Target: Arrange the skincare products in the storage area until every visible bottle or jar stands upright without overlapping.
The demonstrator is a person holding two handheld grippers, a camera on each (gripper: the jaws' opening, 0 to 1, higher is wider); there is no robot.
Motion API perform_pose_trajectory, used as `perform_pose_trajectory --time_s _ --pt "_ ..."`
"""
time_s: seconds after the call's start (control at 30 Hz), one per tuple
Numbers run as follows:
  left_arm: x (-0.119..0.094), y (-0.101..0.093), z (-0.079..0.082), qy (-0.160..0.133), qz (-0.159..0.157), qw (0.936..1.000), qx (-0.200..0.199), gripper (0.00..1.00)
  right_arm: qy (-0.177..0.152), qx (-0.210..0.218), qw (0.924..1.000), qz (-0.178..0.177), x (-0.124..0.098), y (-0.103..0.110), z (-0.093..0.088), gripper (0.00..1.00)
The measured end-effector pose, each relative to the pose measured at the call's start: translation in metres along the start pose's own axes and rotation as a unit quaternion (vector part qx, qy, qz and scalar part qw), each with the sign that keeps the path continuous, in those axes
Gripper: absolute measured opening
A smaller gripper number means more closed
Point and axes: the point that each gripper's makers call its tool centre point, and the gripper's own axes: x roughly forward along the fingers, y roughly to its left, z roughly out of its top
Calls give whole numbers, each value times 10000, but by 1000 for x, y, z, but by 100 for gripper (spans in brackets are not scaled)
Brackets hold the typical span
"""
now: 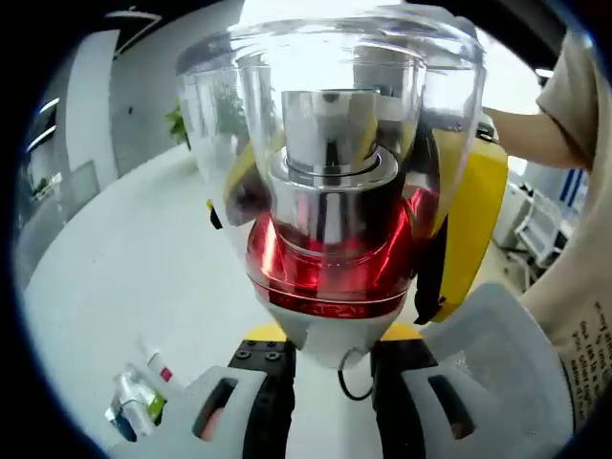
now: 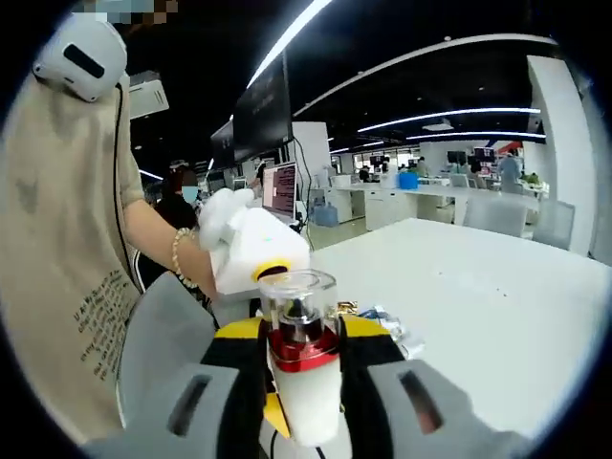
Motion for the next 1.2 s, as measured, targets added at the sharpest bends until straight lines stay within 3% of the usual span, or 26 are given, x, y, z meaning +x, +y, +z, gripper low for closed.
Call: perform_pose_trajectory --time_s 0.27,0.67,1.2 --pt "26 35 -10 50 127 9998 -166 26 237 -18 9996 156 10 -35 -24 28" --pt "49 88 -25 233 320 9992 -59 26 473 -46 9983 334 25 -85 -52 28" --pt "66 123 -32 423 391 9981 202 26 523 -71 9982 285 32 -117 -69 28"
